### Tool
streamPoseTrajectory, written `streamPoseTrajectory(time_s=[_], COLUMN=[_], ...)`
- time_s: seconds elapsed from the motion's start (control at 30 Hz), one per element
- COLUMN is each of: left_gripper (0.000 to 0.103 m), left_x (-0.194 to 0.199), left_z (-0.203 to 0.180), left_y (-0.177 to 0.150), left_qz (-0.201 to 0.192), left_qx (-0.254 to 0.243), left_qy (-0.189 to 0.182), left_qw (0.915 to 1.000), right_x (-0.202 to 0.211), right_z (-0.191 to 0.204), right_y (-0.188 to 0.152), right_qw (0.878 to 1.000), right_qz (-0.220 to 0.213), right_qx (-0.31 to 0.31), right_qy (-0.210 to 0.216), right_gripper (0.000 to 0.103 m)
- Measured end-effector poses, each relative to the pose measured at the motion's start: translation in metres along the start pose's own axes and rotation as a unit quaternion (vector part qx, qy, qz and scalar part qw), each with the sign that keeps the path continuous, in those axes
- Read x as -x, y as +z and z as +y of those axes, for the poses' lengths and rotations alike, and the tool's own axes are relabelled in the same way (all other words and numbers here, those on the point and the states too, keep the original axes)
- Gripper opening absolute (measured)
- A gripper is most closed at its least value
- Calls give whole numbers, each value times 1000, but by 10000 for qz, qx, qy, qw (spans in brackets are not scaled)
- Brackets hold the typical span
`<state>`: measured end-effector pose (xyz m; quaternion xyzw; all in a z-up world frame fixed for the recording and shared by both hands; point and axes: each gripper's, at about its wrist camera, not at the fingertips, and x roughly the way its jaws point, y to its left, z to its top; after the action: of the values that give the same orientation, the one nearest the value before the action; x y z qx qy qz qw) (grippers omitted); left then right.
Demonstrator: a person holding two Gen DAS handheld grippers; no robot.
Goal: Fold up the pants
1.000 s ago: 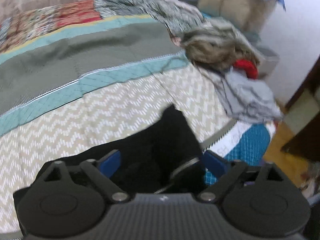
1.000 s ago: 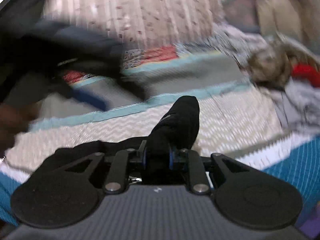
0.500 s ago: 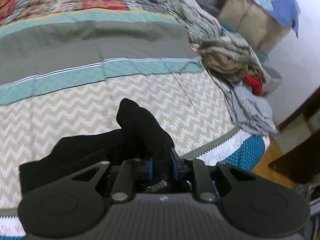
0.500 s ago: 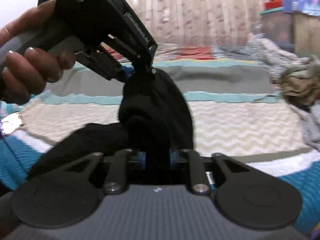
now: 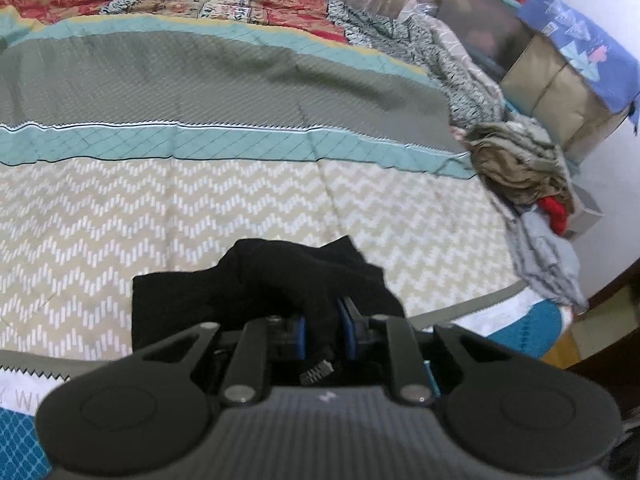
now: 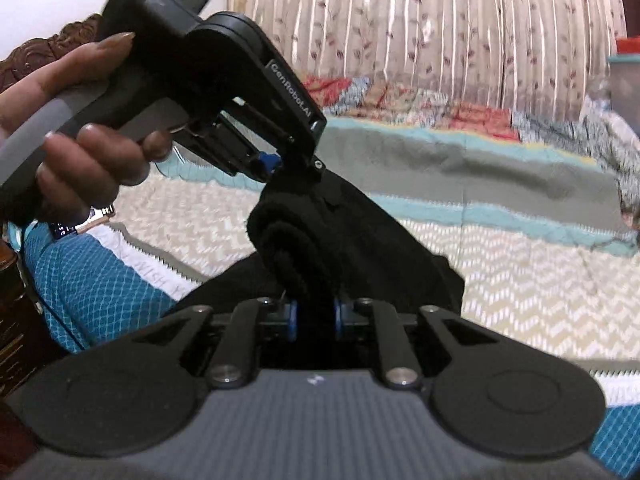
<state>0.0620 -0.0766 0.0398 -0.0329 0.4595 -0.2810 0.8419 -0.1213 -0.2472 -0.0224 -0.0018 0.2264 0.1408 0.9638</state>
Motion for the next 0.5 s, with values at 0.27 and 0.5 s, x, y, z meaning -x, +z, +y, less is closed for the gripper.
streamPoseTrajectory(time_s=[0.27, 0.5], left_gripper=[17, 21], left_x=[-19, -25], left_z=[-25, -33], left_y=[-18, -26], left_qz=[-28, -59], left_qx=[-461, -735], left_qy=[451, 751], left_qw=[9979, 9944], right_x=[-6, -9], right_z=[-16, -31], right_y=[-17, -24], right_qw=[9982, 9952], right_qz=[394, 454], right_qx=[-443, -862], right_qy=[-19, 94], right_gripper=[19, 20])
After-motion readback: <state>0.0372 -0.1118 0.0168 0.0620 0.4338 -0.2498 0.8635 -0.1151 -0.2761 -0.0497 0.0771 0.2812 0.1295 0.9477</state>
